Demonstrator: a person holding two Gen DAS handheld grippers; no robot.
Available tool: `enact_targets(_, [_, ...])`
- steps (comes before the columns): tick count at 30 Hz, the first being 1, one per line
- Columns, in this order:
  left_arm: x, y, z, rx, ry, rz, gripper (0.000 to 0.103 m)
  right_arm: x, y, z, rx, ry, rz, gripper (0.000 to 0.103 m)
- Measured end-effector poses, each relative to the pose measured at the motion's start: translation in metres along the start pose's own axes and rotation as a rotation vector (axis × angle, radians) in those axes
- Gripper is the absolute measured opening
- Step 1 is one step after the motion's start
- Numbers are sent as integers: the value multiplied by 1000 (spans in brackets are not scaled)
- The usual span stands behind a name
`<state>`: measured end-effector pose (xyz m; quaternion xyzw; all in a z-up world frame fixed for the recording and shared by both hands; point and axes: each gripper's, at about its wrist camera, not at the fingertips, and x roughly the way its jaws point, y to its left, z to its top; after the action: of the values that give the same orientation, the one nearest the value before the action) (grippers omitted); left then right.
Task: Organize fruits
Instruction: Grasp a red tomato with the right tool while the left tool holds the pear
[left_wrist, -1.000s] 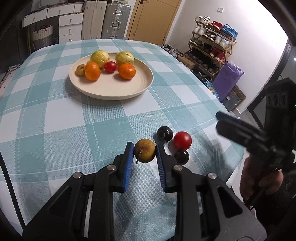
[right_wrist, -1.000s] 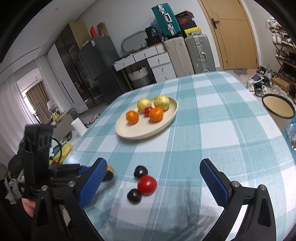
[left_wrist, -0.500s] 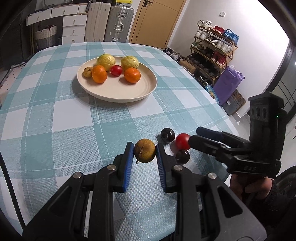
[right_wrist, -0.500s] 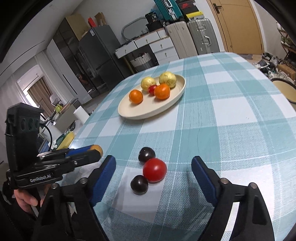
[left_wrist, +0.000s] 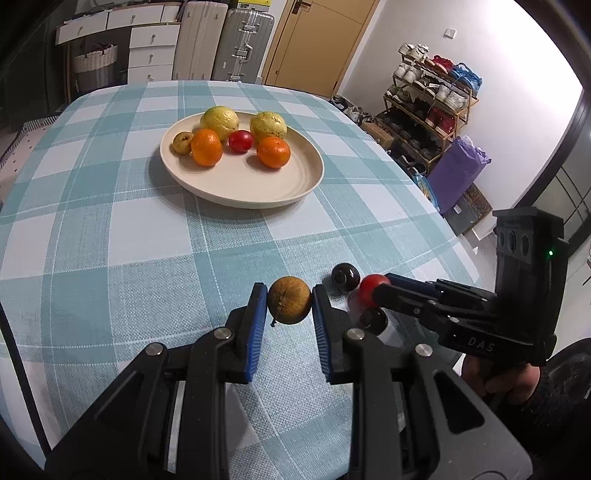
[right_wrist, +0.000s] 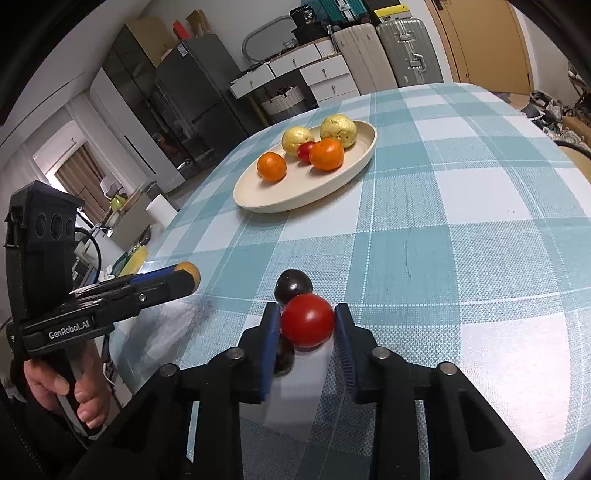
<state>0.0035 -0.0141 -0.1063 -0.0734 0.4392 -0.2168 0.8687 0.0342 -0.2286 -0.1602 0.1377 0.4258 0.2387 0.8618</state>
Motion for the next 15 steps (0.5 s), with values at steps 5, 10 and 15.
enact_targets(5, [4,7,12,-17,-3,15,22,-8,0,1,3,-30,-4,30])
enact_targets(10, [9,17,29,-35,-11,27,22,-17,-1,14,-6,-80,-3,29])
enact_targets(15, [15,29,48,-53,-24,39,22,-22,-2,31,-14,-118,13,29])
